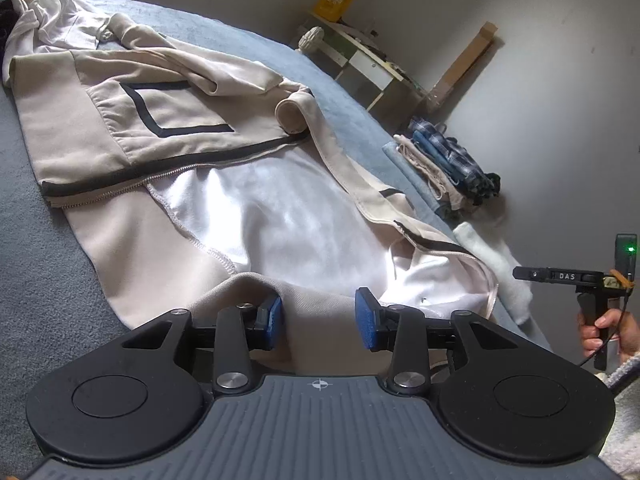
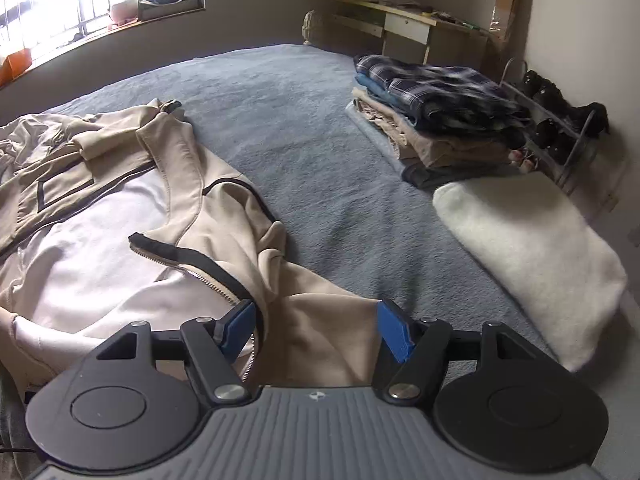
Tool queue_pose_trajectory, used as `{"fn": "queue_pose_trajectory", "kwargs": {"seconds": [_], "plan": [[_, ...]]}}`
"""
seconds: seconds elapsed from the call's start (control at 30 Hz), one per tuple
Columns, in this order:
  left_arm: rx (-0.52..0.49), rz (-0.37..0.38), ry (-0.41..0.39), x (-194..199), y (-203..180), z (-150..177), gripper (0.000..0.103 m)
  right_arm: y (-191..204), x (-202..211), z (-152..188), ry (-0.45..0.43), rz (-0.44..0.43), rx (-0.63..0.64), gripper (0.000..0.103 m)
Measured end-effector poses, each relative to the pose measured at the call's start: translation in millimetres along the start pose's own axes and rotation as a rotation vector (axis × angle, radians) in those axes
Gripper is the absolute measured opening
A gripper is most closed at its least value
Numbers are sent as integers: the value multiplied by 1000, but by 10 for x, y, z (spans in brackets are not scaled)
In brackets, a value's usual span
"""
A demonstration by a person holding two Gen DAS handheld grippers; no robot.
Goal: Fold clothes
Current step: 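Open the hoodie front flat with both grippers, exposing the white lining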
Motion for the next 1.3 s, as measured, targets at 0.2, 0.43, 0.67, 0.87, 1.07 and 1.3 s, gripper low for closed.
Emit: {"fn": "queue_pose_trajectory", "kwargs": {"seconds": [0.2, 0.43, 0.67, 0.87, 1.07, 1.3], "plan": [[-152, 44, 165, 109, -55, 167, 43, 332, -326, -289, -67, -91, 44, 75], [-246, -32, 189, 405, -27, 18, 45, 1381, -1371, -492, -23, -225, 246, 88], [-257, -118, 97, 382, 92, -414, 48, 1908, -2191, -327, 75, -153, 460, 89], [-399, -155, 3, -427, 14, -770, 51, 1755, -2049, -89, 27, -20, 686, 69], [-641, -220, -65, -1524, -257, -842, 51, 1318, -2018, -98, -57, 122, 702, 33], [-986, -276, -109, -2541, -701, -581, 52, 905, -1754, -428, -155, 37, 397, 12]]}}
Point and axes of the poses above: each gripper's, at about its wrist camera, not at the fingertips, and x roughly against the way its jaws point, y to its left, z to its underside, the point moved 1 cm from there along -x, roughly the way its jaws point, and after that the axes turned 13 degrees about -y, right-handed, at the moved point
